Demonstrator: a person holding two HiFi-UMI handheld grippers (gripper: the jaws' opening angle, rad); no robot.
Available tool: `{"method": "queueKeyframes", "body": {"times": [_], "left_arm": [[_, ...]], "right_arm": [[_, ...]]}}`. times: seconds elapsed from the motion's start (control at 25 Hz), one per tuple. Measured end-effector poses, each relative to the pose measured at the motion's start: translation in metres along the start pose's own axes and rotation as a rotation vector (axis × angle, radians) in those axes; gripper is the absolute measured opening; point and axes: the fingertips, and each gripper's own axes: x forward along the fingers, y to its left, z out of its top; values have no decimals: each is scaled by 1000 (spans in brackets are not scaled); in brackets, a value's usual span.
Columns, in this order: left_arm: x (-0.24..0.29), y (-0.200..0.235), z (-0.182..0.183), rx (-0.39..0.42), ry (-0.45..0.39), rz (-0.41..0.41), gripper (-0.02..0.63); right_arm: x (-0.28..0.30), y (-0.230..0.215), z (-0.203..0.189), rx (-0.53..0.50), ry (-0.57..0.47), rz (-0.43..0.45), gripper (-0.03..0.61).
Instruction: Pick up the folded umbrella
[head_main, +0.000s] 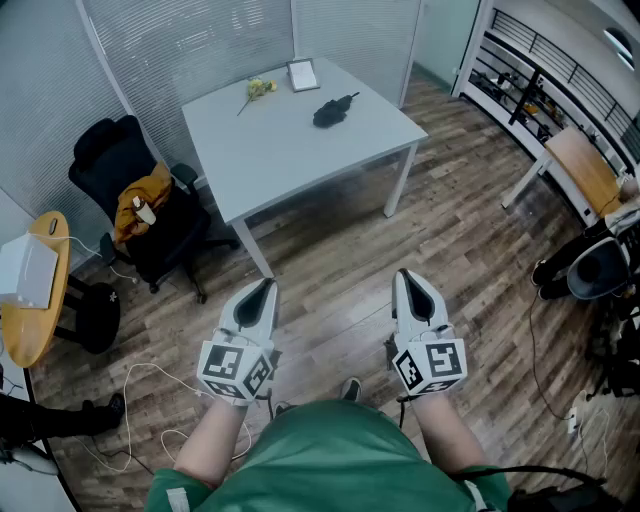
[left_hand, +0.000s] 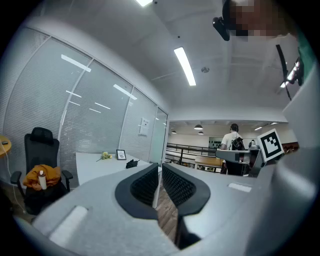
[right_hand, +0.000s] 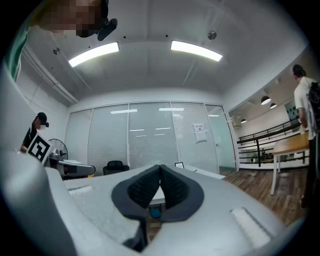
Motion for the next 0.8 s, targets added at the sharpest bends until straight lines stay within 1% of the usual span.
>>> {"method": "queueKeyframes", "body": {"times": [0.2,0.4,0.48,0.6,0.8], "left_arm": [[31,-17,5,14,-3,-7,34],[55,-42,3,20,-6,2,34],[64,-50,4,15,-14,8,34],[73,-60,3,14,-17,23,34],[89,-61,-4,35,16,44,35]], "right_arm": [[13,-25,3,-1,-5,18,3],[15,-51,-3,63,0,77,3],[16,-60,-7,61,15,91,3],[18,-76,-12,45,39,99,3],[29,-104,-23,75,58,85,3]]}}
